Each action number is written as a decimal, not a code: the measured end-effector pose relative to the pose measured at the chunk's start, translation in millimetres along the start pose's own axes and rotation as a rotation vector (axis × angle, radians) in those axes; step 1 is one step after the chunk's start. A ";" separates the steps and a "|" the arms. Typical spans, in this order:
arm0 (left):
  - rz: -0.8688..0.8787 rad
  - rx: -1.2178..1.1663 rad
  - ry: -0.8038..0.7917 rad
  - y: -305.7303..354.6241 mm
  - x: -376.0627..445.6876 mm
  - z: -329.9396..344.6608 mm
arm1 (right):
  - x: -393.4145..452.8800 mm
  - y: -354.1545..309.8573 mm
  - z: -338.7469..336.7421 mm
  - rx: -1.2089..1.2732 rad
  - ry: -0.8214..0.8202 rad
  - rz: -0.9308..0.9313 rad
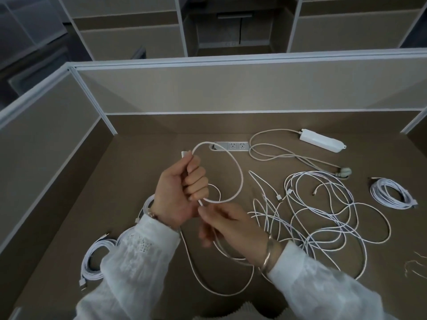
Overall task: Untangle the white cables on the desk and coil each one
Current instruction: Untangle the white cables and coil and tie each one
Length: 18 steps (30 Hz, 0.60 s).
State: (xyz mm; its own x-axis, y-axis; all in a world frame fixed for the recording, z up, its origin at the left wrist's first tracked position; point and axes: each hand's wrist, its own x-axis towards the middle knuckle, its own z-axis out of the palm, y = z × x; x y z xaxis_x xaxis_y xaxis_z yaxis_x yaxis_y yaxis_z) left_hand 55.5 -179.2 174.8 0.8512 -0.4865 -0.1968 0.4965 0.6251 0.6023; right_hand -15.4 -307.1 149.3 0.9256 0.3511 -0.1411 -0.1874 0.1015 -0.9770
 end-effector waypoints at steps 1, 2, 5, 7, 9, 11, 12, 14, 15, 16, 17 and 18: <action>-0.006 0.000 -0.021 0.2 -0.6 -0.3 | 0.3 1.9 3.0 -0.014 0.042 -0.036; -0.017 -0.003 -0.046 0.7 -0.7 -1.5 | 1.3 6.5 3.1 0.003 0.074 -0.051; -0.045 -0.071 -0.146 5.3 0.6 -7.5 | -1.4 11.2 -2.6 -0.074 0.112 -0.099; -0.061 -0.117 -0.215 9.7 1.7 -12.2 | -5.6 10.2 -9.2 -0.180 0.139 -0.142; -0.089 -0.141 -0.258 11.4 3.6 -17.1 | -9.5 6.7 -17.1 -0.325 0.150 -0.189; -0.132 -0.213 -0.314 10.8 4.9 -20.2 | -12.8 3.5 -23.1 -0.453 0.143 -0.217; -0.146 -0.240 -0.335 10.3 5.7 -21.2 | -14.0 1.6 -25.4 -0.489 0.137 -0.229; -0.170 -0.246 -0.356 9.1 6.5 -23.0 | -14.8 -1.1 -29.8 -0.512 0.118 -0.222; -0.179 -0.236 -0.362 9.5 6.4 -23.6 | -14.7 -1.4 -33.1 -0.508 0.097 -0.200; -0.185 -0.226 -0.366 11.6 6.0 -24.8 | -13.9 -0.6 -38.4 -0.499 0.067 -0.163; -0.188 -0.213 -0.367 15.3 4.8 -26.3 | -13.7 1.2 -46.9 -0.496 0.033 -0.112; -0.191 -0.195 -0.360 21.3 3.1 -28.6 | -13.4 5.2 -58.4 -0.521 -0.001 -0.052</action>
State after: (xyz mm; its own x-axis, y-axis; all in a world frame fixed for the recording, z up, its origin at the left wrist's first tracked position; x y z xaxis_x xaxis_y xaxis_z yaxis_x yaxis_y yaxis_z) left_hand 73.6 -149.9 164.9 0.6450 -0.7641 0.0125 0.6910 0.5901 0.4175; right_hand -9.5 -365.6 136.8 0.9289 0.3592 -0.0907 0.0474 -0.3581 -0.9325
